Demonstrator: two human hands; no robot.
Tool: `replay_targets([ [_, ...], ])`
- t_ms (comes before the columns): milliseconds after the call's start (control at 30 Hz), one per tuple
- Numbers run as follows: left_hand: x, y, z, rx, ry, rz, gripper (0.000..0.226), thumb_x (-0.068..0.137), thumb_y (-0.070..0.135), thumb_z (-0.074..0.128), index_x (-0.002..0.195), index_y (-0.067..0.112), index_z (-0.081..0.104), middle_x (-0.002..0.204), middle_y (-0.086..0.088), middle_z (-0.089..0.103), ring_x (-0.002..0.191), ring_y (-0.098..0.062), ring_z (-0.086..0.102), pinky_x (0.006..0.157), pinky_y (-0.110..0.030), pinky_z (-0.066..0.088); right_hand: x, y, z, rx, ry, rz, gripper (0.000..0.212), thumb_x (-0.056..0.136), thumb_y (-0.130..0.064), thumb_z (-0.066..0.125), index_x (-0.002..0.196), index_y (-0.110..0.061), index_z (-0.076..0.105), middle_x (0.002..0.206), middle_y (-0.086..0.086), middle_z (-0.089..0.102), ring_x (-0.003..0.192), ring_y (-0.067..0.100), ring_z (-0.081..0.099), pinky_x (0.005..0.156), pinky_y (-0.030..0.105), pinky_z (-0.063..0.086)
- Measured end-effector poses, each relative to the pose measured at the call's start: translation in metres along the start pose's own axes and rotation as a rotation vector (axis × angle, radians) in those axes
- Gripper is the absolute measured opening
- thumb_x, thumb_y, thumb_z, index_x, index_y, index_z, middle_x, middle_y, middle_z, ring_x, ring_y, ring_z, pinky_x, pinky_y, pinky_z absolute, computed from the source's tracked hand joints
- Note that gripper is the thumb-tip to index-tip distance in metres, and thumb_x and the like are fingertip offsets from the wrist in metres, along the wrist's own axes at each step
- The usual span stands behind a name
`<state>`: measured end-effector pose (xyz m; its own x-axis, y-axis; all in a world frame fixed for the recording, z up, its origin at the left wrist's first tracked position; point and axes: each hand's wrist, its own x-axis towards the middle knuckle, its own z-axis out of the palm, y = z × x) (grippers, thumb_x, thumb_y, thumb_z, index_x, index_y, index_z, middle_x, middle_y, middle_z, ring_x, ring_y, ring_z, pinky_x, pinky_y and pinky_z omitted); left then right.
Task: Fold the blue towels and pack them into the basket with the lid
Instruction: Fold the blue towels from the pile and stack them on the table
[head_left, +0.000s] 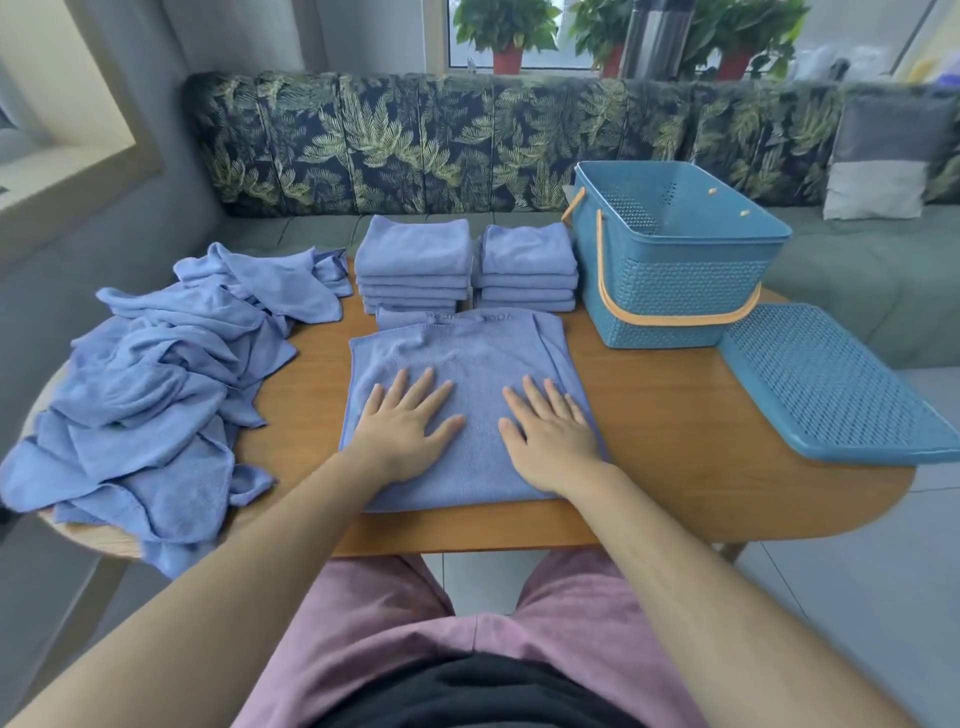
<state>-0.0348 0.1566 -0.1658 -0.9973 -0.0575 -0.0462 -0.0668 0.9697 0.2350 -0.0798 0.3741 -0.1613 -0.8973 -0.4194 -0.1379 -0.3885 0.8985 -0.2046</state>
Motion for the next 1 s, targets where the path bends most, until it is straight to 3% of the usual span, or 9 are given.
replay_targets([
  [133,-0.049,0.008,0.007,0.037,0.013,0.02,0.088,0.078,0.081,0.005,0.154,0.043,0.025,0.165,0.012,0.015,0.154,-0.021,0.006,0.123,-0.046,0.006,-0.048,-0.009,-0.001,-0.077,0.046,-0.019,0.058,0.103,-0.051,0.029,0.157,-0.029,0.027,0.167,0.002,0.018,0.152,0.027,0.015,0.122,0.044,0.015],
  [267,-0.047,0.018,-0.007,0.012,0.181,0.088,0.067,0.08,0.073,0.022,0.119,0.03,0.055,0.124,0.01,0.051,0.122,-0.021,0.045,0.1,-0.037,0.031,-0.047,-0.02,-0.016,-0.056,0.182,-0.023,0.035,0.098,-0.044,0.041,0.114,-0.021,0.062,0.126,0.0,0.056,0.122,0.027,0.045,0.103,0.04,0.034],
  [333,-0.021,0.016,-0.011,-0.035,0.203,0.077,0.065,0.083,0.069,0.025,0.124,0.028,0.055,0.129,0.009,0.051,0.127,-0.022,0.045,0.102,-0.037,0.031,-0.023,-0.025,-0.019,0.004,0.198,-0.035,0.035,0.1,-0.039,0.041,0.12,-0.02,0.061,0.134,0.001,0.054,0.129,0.027,0.043,0.108,0.04,0.032],
  [433,0.009,0.006,-0.003,-0.018,0.079,0.025,0.063,0.096,0.065,0.027,0.153,0.038,0.031,0.164,0.009,0.022,0.153,-0.023,0.011,0.123,-0.041,0.01,-0.001,-0.026,-0.01,0.043,0.068,-0.028,0.055,0.105,-0.045,0.029,0.157,-0.025,0.03,0.168,0.0,0.017,0.154,0.024,0.011,0.123,0.042,0.011],
  [533,0.004,0.003,0.007,-0.003,0.031,-0.003,0.064,0.099,0.066,0.023,0.157,0.041,0.019,0.168,0.01,0.005,0.155,-0.02,-0.003,0.125,-0.044,-0.002,-0.014,-0.023,0.003,0.017,0.044,-0.031,0.059,0.106,-0.049,0.022,0.161,-0.028,0.018,0.17,-0.004,0.003,0.156,0.022,0.0,0.124,0.042,0.004],
  [633,-0.017,0.007,0.013,0.003,0.062,0.028,0.065,0.095,0.068,0.022,0.154,0.041,0.027,0.166,0.014,0.012,0.154,-0.018,0.003,0.124,-0.043,0.002,-0.029,-0.015,0.008,-0.011,0.174,-0.092,0.052,0.104,-0.048,0.032,0.151,-0.028,0.041,0.163,-0.004,0.029,0.149,0.025,0.023,0.119,0.042,0.019],
  [733,-0.01,0.004,0.007,-0.048,0.142,0.033,0.049,0.098,0.061,0.032,0.138,0.039,0.048,0.152,0.014,0.039,0.144,-0.019,0.028,0.116,-0.042,0.02,-0.008,0.002,-0.003,0.052,0.339,-0.102,0.033,0.102,-0.039,0.043,0.125,-0.025,0.061,0.133,-0.005,0.056,0.127,0.026,0.046,0.105,0.04,0.035],
  [867,0.024,-0.016,-0.013,-0.002,0.22,-0.013,0.033,0.097,0.049,0.05,0.117,0.024,0.059,0.12,0.003,0.054,0.118,-0.026,0.049,0.098,-0.04,0.034,0.039,0.028,-0.022,0.132,0.285,0.017,0.038,0.095,-0.04,0.054,0.128,-0.023,0.059,0.127,-0.001,0.062,0.125,0.028,0.049,0.104,0.04,0.038],
  [1000,0.032,-0.049,-0.019,-0.092,0.239,0.109,0.034,0.085,0.057,0.051,0.092,0.024,0.055,0.095,0.006,0.052,0.094,-0.022,0.052,0.086,-0.039,0.044,0.046,0.041,-0.006,0.328,0.397,-0.002,0.024,0.089,-0.038,0.067,0.105,-0.02,0.069,0.107,-0.003,0.065,0.11,0.023,0.057,0.094,0.034,0.042],
])
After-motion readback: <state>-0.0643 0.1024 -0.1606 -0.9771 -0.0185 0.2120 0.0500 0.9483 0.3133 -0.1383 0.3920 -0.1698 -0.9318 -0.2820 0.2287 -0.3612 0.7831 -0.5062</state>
